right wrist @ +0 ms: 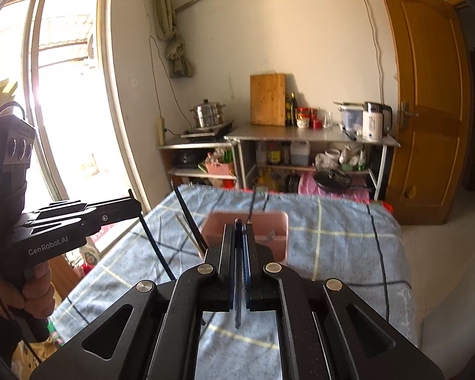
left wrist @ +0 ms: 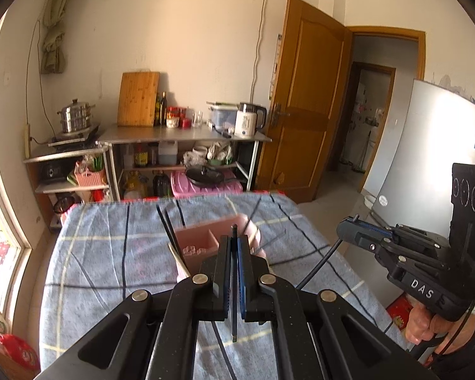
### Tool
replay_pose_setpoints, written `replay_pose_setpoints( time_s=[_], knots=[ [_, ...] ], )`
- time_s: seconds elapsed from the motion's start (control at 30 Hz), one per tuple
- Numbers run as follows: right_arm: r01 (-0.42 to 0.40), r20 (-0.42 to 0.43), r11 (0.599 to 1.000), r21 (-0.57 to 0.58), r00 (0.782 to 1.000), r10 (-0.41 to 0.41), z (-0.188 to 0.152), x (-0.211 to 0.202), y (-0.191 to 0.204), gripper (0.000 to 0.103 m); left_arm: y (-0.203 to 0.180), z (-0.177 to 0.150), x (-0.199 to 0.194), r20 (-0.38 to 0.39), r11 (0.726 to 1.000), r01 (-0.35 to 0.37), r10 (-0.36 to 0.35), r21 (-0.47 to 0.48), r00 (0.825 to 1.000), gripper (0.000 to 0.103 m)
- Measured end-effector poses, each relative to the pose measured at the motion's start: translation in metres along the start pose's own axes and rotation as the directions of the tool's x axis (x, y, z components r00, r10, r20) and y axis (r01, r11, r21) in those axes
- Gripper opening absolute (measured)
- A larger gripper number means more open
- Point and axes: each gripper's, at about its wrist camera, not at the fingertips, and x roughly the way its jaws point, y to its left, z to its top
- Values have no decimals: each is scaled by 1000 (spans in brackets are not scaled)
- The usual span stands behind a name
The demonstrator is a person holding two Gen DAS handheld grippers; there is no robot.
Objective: Organize utensils
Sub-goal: 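Lift both held chopsticks upright and carry them over the pink basket, then lower the chopsticks into the basket compartments and open both tools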
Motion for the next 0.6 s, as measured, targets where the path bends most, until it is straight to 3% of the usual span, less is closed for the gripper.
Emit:
replay_pose_setpoints(
  time_s=[0.33, 0.6],
  knots=[
    [-16, 94, 999, -30, 995, 19, 51, 12, 15, 4, 16, 57, -1, 91, 1000, -26, 26, -3, 995, 3],
    [-17, 118, 1000, -18, 993, 19, 67, 38, 12, 4, 31, 74, 26, 111, 998, -51, 53, -19, 992, 3]
  ],
)
